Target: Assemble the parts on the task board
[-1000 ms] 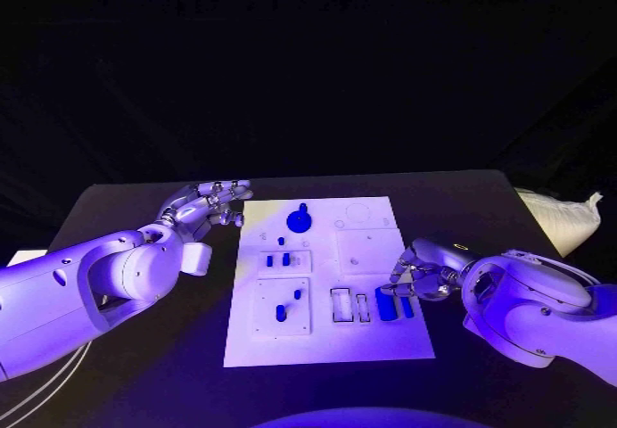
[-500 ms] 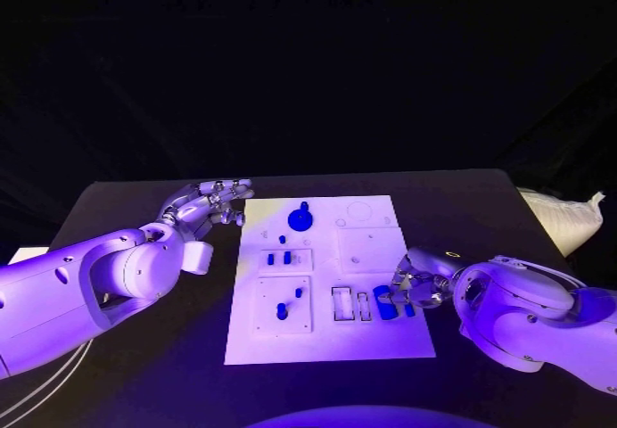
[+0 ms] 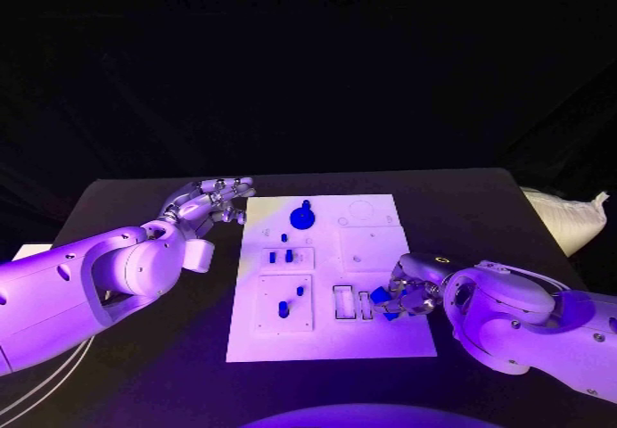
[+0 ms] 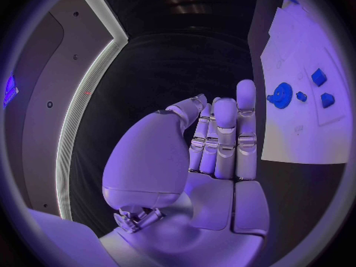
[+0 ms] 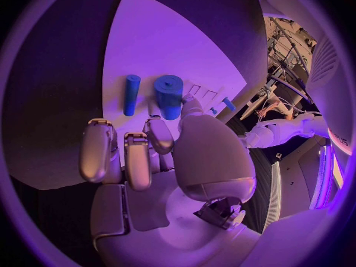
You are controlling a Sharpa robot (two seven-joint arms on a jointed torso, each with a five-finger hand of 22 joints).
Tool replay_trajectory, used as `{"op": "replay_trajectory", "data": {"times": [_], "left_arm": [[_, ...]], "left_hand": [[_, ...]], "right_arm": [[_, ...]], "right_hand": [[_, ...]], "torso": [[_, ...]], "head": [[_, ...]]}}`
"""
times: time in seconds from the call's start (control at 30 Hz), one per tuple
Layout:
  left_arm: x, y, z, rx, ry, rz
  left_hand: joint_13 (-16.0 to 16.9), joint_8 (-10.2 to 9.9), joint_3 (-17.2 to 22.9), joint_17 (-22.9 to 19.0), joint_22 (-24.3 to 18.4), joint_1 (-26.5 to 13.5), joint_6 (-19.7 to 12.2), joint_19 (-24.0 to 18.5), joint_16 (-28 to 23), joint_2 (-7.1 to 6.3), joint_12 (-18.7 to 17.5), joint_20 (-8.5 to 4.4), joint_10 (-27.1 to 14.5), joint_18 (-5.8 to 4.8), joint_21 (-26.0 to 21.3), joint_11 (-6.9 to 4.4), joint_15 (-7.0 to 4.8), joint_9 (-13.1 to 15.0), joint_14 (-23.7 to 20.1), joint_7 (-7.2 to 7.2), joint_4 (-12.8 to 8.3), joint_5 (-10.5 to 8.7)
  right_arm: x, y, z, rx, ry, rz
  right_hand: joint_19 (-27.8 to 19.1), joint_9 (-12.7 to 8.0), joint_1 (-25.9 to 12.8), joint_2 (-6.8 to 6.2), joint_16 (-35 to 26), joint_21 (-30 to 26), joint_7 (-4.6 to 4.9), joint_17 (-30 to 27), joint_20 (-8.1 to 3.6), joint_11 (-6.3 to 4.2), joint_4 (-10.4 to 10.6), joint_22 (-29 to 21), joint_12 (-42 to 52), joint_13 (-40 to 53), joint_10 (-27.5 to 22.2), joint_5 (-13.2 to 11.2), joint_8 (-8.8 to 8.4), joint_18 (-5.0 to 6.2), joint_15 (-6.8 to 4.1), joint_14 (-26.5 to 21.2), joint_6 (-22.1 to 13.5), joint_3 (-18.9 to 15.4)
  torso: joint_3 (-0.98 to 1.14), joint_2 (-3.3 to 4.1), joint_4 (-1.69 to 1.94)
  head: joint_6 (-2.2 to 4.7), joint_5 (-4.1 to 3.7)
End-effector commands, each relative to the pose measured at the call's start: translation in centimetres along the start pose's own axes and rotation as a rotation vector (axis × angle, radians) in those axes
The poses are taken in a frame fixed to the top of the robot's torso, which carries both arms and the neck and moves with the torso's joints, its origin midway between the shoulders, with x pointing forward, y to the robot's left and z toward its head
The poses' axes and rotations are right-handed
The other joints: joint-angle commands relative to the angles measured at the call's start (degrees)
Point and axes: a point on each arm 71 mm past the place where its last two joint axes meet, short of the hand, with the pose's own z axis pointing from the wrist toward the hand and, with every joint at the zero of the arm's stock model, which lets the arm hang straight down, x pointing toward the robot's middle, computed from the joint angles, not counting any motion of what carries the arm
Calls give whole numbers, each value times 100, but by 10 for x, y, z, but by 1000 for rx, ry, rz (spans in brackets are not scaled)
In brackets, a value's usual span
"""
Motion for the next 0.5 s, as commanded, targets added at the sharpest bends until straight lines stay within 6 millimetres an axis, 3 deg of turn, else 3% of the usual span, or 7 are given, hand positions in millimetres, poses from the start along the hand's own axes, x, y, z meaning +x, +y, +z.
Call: {"op": "replay_trajectory", "data": {"times": [0.03, 0.27, 0.5], "left_arm": [[2, 0, 0, 1, 25, -7], [2, 0, -1, -3, 27, -8], [2, 0, -1, -4, 28, -8]], "left_hand": [[-7, 22, -42, -5, -5, 18, -35, 16, -29, -23, 38, 7, -47, 63, -28, -5, -4, -7, -55, -1, -5, 16], [-8, 22, -49, -5, -8, 10, -40, 15, -27, -25, 40, 8, -53, 63, -34, -3, -3, -8, -55, 1, -1, 15], [-8, 22, -49, -5, -8, 10, -40, 15, -27, -25, 40, 8, -53, 63, -34, -3, -3, -8, -55, 1, -1, 15]], "right_arm": [[7, 0, 3, 8, 17, -55], [12, 1, 6, 7, 19, -54], [6, 3, 3, -6, -55, 3]], "right_hand": [[39, -11, -44, 13, 23, 26, -25, 726, 2, -11, -5, -4, 14, 25, 30, -35, 18, -54, -49, 456, 8, -48], [40, 30, 22, 46, 27, 28, -34, 735, -2, -19, -12, 3, 40, 83, 35, -26, 54, -55, -54, 457, 20, -51], [61, 150, 220, 273, 53, 53, -69, 785, -24, -52, -16, 44, 236, 348, 131, 293, 155, -61, -81, 466, 67, -5]], "torso": [[0, 3, -2], [-4, -1, -11], [6, -6, -10]], "head": [[-13, 17], [-21, 22], [-13, 26]]}}
